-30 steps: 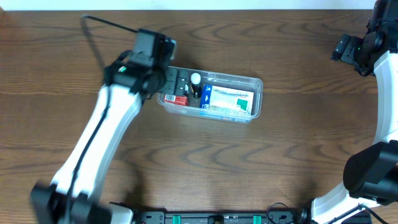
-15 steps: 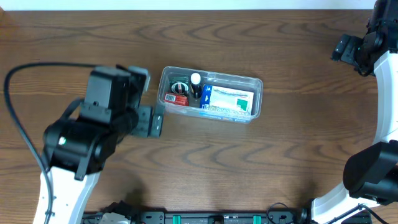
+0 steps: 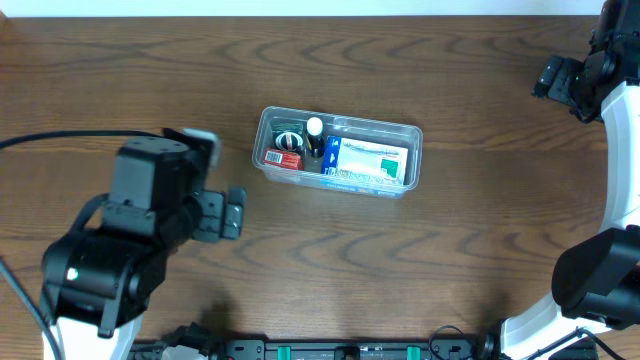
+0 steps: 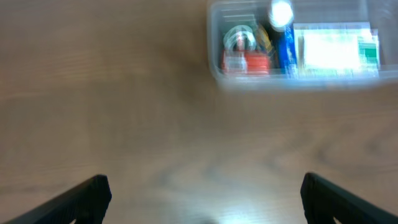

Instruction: Pack container

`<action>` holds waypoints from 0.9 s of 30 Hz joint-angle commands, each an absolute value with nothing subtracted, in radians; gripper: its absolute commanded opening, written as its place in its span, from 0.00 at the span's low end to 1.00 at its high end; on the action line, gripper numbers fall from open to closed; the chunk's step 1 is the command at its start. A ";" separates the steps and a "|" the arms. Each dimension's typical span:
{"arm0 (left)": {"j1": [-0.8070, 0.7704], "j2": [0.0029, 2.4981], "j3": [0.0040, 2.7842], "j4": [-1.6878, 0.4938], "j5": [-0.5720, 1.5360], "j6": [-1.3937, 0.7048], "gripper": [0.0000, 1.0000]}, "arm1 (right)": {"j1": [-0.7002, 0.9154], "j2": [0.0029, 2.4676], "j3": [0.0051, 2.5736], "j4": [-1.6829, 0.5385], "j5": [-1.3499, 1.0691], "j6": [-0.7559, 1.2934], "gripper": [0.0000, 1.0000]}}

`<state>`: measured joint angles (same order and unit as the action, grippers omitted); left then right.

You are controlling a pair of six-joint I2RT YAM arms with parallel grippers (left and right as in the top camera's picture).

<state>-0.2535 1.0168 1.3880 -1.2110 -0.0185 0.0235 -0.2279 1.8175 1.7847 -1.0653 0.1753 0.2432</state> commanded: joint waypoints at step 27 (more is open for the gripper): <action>0.147 0.219 0.223 -0.022 0.125 0.092 0.98 | -0.233 1.820 1.783 -1.067 0.178 0.231 0.99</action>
<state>0.1425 0.2497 0.2661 -0.0547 0.1066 0.0864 -0.2279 1.8175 1.7847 -1.0657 0.1753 0.2428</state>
